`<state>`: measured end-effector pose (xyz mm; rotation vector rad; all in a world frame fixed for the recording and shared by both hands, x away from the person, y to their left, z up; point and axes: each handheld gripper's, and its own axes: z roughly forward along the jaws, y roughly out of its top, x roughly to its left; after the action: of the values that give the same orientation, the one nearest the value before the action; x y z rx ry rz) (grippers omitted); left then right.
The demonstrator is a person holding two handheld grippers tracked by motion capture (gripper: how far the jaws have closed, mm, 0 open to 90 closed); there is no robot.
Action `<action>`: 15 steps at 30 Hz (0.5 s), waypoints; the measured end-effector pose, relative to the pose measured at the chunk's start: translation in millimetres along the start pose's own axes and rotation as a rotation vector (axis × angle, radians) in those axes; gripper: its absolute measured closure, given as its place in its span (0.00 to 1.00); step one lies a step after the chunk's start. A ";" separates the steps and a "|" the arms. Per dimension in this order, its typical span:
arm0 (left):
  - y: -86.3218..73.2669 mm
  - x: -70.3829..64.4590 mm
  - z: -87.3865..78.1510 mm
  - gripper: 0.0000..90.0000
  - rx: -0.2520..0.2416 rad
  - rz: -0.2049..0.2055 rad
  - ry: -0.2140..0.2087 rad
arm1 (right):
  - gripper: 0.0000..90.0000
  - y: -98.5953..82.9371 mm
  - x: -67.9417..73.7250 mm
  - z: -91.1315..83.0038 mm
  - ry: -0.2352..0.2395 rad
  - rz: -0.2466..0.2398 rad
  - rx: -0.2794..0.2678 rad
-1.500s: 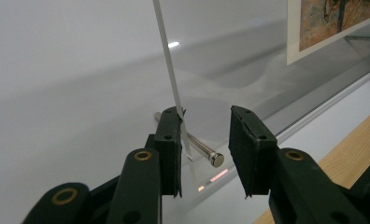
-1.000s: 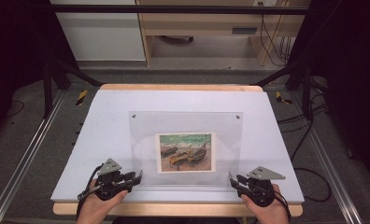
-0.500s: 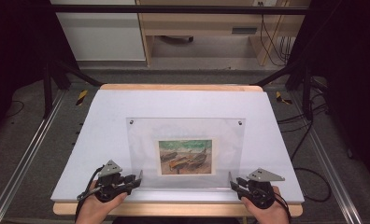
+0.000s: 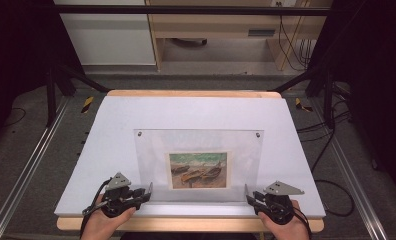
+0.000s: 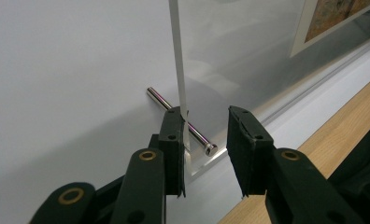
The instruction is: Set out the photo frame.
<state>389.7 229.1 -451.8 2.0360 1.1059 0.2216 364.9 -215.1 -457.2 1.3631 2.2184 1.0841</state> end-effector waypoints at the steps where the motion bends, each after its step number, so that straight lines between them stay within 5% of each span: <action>1: 0.0 -0.1 0.0 0.74 0.000 0.000 0.001 | 0.76 0.0 0.0 -0.1 -0.001 -0.003 0.003; 15: -0.3 -1.1 0.4 0.73 0.005 0.003 0.007 | 0.76 -0.6 0.6 0.1 -0.005 -0.017 0.010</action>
<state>389.0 228.1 -452.1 2.0429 1.1083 0.2280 364.3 -214.7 -457.6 1.3468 2.2309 1.0642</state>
